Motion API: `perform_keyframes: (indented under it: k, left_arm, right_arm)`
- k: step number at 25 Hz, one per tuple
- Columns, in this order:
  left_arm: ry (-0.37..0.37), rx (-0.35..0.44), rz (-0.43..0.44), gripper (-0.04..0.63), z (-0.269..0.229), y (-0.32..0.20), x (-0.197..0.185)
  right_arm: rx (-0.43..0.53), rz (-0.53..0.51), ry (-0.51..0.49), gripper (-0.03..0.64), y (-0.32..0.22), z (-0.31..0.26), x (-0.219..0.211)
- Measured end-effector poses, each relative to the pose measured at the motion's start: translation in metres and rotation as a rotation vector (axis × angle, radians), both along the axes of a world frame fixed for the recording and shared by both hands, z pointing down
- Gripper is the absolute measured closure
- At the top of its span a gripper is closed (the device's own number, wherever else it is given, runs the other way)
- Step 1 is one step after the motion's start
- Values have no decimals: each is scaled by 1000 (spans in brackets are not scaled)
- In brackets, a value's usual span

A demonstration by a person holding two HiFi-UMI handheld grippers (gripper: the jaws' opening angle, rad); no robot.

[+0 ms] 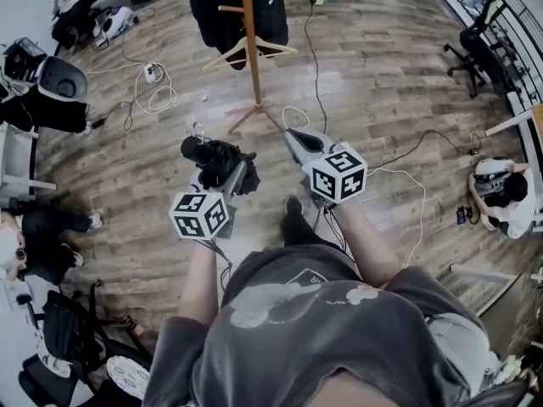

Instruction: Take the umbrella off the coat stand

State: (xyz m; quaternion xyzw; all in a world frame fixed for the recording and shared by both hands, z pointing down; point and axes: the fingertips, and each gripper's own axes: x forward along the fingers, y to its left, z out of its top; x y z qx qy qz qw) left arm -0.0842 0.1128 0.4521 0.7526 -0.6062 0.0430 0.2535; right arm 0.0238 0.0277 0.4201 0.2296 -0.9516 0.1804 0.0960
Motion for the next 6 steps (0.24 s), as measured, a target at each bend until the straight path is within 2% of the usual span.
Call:
perform_keyframes:
  k: [6]
  left_arm:
    - [5,16,22,328,-2,38,5]
  right_arm:
    - [7,6,-2,620,44,0,0]
